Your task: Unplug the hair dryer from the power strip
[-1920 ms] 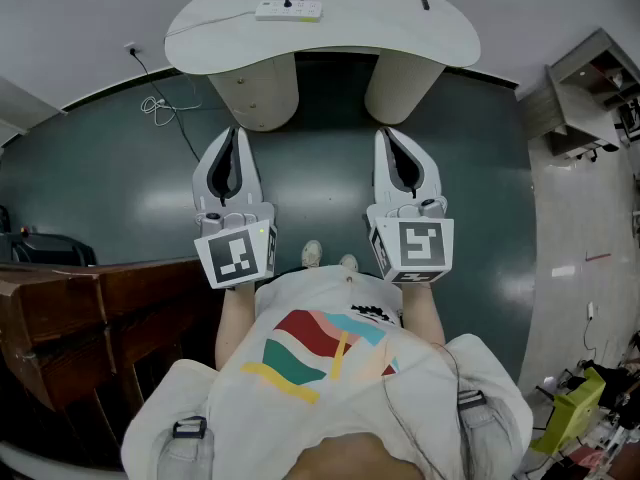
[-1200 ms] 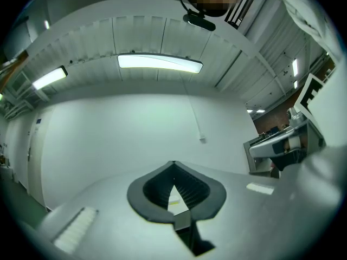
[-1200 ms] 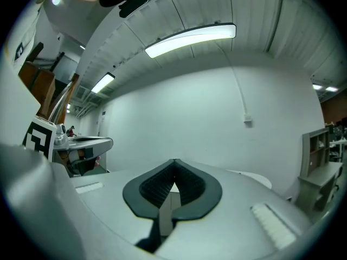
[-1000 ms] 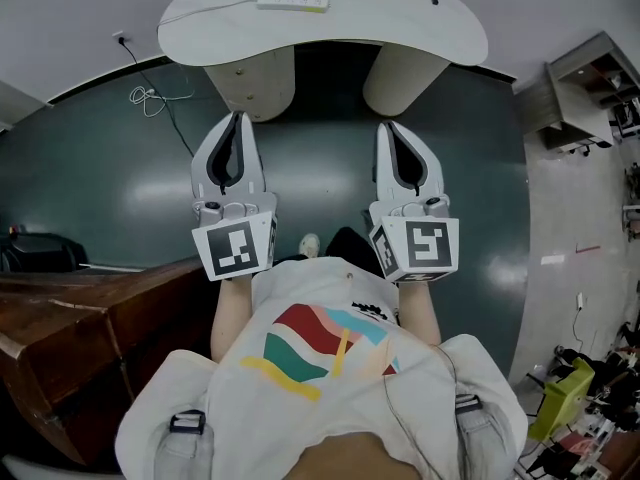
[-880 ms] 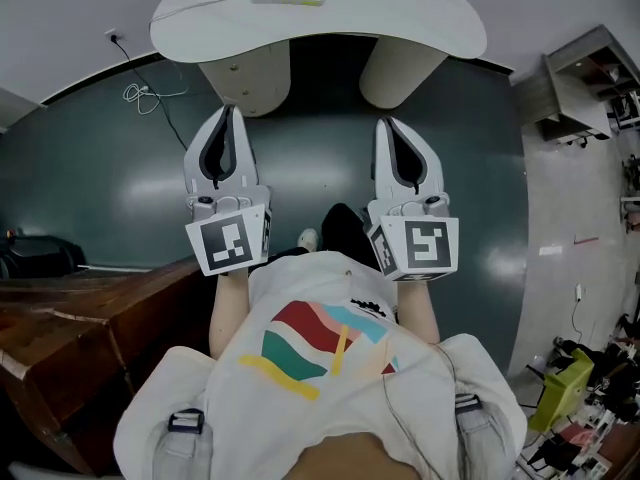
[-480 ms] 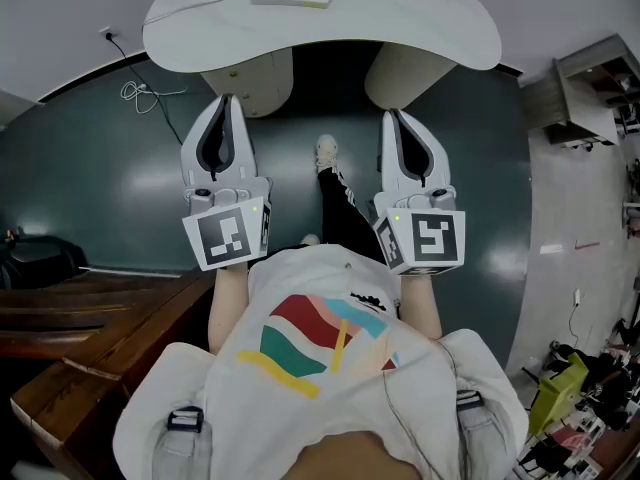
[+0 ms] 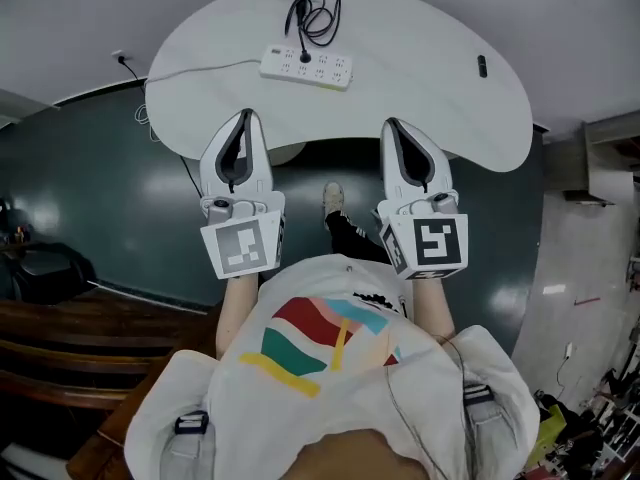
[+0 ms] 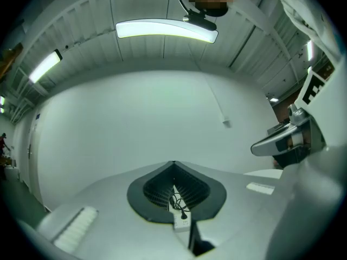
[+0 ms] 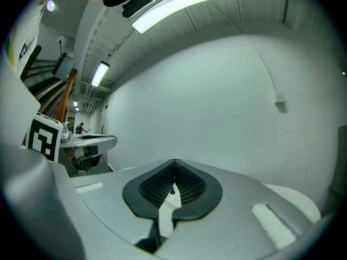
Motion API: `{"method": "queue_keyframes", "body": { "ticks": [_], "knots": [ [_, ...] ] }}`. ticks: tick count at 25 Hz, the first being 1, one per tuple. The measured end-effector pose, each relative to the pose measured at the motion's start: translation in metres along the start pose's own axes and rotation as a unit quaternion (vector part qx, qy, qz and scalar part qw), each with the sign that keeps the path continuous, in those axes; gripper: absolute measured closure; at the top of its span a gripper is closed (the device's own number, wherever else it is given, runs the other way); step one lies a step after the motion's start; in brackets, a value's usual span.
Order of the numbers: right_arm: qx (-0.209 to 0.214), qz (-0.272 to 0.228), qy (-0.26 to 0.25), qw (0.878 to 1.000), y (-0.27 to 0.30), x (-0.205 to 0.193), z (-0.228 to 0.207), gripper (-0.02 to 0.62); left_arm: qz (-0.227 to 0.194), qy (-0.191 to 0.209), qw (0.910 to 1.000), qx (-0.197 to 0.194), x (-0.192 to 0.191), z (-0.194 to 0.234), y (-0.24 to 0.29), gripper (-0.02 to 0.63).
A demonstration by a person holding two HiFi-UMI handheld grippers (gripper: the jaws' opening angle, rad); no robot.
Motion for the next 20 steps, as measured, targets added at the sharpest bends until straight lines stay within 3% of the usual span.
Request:
{"method": "queue_keyframes", "body": {
  "ticks": [5, 9, 20],
  "knots": [
    [0.036, 0.016, -0.013, 0.999, 0.091, -0.009, -0.038, 0.583, 0.028, 0.004, 0.9995, 0.016, -0.025, 0.018, 0.083, 0.612],
    [0.047, 0.027, -0.003, 0.999, 0.133, -0.012, -0.050, 0.583, 0.049, -0.006, 0.9985, 0.023, -0.042, 0.031, 0.115, 0.612],
    [0.008, 0.025, 0.014, 1.000, 0.178, -0.015, -0.055, 0.583, 0.072, 0.001, 0.9969, -0.032, -0.074, 0.066, 0.172, 0.612]
  ]
}}
Point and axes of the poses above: the fingertips, and each gripper's own axes: y forward along the fingers, z to its left, x out of its top, the point moved 10 cm from there along -y, backward along the fingers, and after that the axes turned 12 degrees about -z, right-handed, at the moved point
